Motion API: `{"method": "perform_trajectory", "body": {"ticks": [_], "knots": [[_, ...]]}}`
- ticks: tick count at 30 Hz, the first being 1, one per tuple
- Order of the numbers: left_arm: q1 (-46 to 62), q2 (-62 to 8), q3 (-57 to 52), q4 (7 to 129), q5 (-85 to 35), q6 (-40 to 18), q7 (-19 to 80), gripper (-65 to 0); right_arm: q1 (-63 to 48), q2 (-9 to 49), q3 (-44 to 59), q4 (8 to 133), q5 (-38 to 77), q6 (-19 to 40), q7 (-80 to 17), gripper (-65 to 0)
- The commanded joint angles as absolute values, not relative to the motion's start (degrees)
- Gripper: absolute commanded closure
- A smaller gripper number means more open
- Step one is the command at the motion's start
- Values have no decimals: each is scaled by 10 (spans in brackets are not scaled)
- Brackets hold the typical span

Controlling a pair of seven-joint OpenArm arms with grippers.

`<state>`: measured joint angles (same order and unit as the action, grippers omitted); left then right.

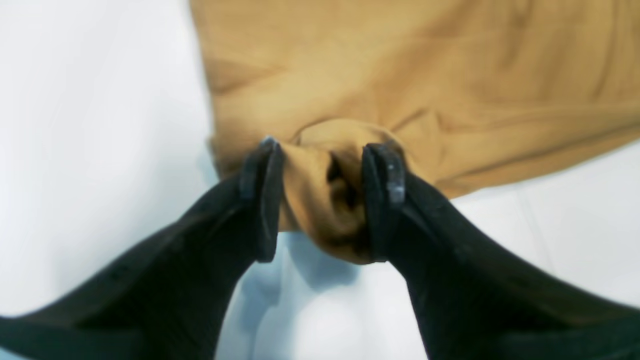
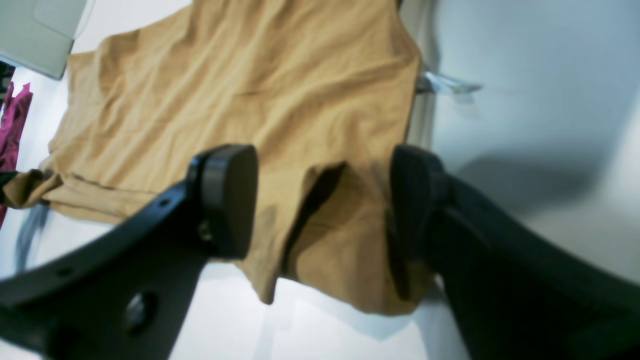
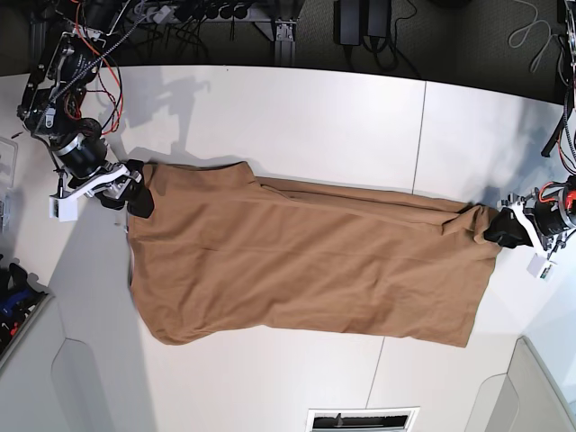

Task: Layout the t-shirt on the table in an organized manner, then fold the t-shirt properly
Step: 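Drag the shirt with both grippers to straighten it lengthwise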

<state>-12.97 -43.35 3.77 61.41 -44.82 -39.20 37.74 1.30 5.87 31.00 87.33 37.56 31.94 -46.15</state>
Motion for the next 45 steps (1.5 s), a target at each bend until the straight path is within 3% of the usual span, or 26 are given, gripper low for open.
{"method": "perform_trajectory", "body": {"ticks": [1, 4, 10, 12, 15, 16, 18, 24, 33, 39, 45], "knots": [[-157, -453, 30, 621, -446, -375, 362, -285, 22, 65, 311, 885, 385, 324, -453, -411], [-187, -465, 20, 623, -439, -347, 362, -284, 22, 65, 311, 885, 386, 323, -453, -411], [-225, -489, 4, 628, -480, -368, 368, -284, 24, 65, 311, 896, 417, 324, -452, -407], [-229, -485, 5, 628, -491, -369, 369, -261, 25, 65, 311, 900, 420, 324, -452, -320], [-223, -469, 5, 628, -490, -371, 371, -115, 25, 65, 311, 900, 417, 324, -452, -41], [-219, -461, 5, 628, -490, -372, 371, -68, 25, 65, 311, 900, 410, 324, -451, 0], [-210, -444, 6, 628, -482, -372, 370, 0, 25, 65, 309, 899, 381, 325, -441, 0], [-196, -397, 52, 624, -414, -371, 344, 0, 25, 65, 277, 871, 293, 328, -405, 0], [-196, -352, 135, 557, -349, -371, 314, 0, 24, 65, 235, 801, 270, 328, -389, 0], [-184, -369, 134, 586, -352, -400, 322, 0, 8, 68, 236, 820, 294, 328, -426, 0], [-106, -413, 134, 683, -385, -400, 330, 0, -48, 70, 237, 888, 310, 328, -443, 0]]}}
